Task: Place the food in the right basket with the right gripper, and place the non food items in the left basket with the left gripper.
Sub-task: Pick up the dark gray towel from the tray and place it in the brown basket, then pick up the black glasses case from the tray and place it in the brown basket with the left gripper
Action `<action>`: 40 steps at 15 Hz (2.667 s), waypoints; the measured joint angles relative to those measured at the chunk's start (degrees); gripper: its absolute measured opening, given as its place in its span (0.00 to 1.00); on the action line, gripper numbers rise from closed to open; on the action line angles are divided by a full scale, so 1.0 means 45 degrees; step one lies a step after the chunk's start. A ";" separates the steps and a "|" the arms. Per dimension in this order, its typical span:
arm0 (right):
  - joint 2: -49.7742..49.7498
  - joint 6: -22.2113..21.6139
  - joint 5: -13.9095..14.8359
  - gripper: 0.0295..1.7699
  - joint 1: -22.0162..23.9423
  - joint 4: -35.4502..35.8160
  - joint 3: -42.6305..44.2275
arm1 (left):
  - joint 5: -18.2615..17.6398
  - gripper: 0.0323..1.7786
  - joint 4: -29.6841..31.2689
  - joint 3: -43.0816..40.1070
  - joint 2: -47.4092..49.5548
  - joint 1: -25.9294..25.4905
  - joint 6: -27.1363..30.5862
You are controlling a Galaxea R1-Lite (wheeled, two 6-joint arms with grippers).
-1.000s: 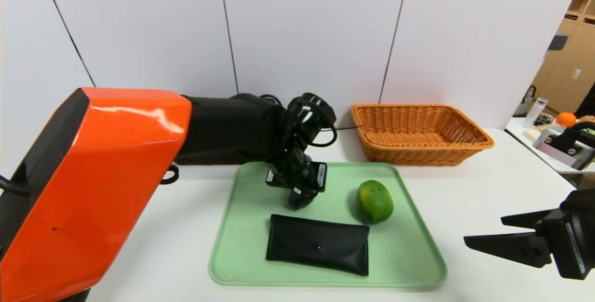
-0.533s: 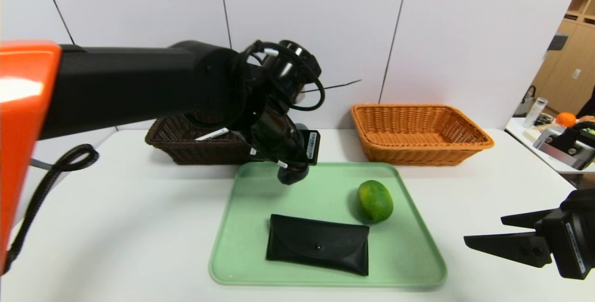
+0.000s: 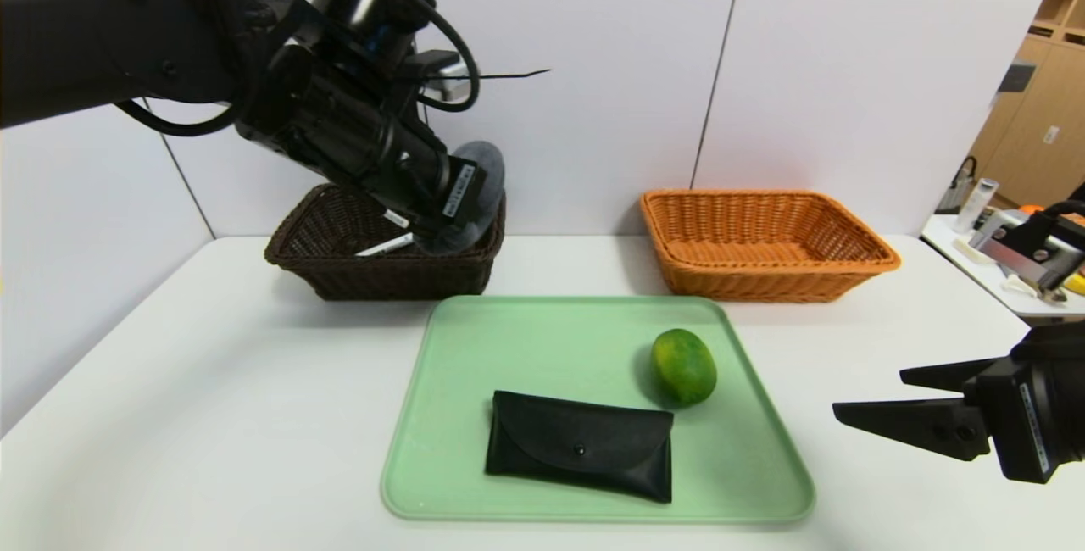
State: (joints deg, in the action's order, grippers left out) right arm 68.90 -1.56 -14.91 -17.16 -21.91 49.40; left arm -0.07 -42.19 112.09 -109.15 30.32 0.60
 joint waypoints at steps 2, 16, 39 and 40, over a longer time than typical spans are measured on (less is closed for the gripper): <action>0.0062 0.0000 0.0000 0.97 -0.0014 0.0014 0.0016 | -0.0569 0.12 0.0005 0.0076 0.0049 -0.1298 0.1880; 0.0106 -0.0203 -0.0005 0.97 -0.0008 -0.0033 -0.0024 | -0.6494 0.12 0.3137 0.0184 -0.2322 -0.5023 0.9747; -0.0019 -0.0290 0.0008 0.97 0.0127 0.0005 -0.0260 | -0.6726 0.83 0.4546 0.0209 -0.3080 -0.5134 0.5404; -0.0043 -0.0290 0.0014 0.97 0.0127 0.0011 -0.0228 | -0.6716 0.84 0.4470 0.0209 -0.2920 -0.5120 0.4906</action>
State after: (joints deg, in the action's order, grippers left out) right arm 68.71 -2.86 -14.85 -16.59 -21.86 48.37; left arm -30.29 -22.08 113.03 -122.30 7.28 22.67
